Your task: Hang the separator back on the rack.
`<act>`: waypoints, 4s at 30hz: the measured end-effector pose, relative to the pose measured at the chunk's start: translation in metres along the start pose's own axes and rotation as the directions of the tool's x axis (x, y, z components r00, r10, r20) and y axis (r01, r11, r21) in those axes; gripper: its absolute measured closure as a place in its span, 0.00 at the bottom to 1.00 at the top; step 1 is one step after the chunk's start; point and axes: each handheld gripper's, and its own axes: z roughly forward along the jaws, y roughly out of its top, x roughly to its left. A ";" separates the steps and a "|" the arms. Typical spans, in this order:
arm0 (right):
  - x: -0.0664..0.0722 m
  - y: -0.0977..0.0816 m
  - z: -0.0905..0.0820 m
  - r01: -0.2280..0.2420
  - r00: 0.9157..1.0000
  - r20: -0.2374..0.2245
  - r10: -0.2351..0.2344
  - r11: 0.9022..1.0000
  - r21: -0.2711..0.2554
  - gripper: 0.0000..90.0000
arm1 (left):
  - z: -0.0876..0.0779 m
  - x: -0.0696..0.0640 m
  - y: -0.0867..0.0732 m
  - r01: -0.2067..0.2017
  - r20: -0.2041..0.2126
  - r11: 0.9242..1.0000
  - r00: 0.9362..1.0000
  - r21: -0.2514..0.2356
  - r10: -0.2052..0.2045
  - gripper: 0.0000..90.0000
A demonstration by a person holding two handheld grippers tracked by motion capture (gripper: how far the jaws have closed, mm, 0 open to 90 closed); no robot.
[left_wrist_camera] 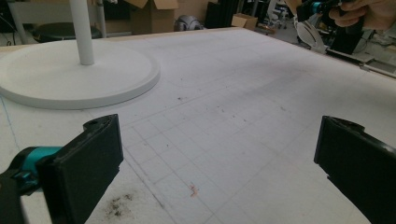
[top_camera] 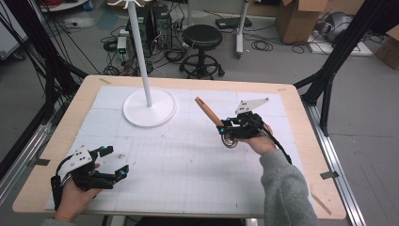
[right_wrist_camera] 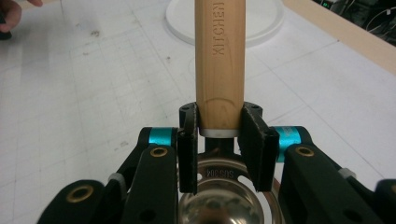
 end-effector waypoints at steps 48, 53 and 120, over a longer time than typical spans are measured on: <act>0.015 0.031 -0.008 0.008 0.994 0.104 0.028 0.946 -0.323 0.78 | -0.002 0.001 0.000 0.004 -0.004 1.000 1.000 -0.003 -0.004 0.02; 0.018 0.039 -0.010 0.018 0.994 0.110 0.023 0.935 -0.354 0.78 | -0.002 0.001 0.000 0.003 -0.002 1.000 1.000 -0.007 -0.003 0.02; 0.025 0.136 0.004 0.059 0.997 0.061 -0.039 0.921 -0.385 0.78 | -0.008 0.003 0.001 0.023 0.010 0.999 1.000 -0.036 -0.022 0.02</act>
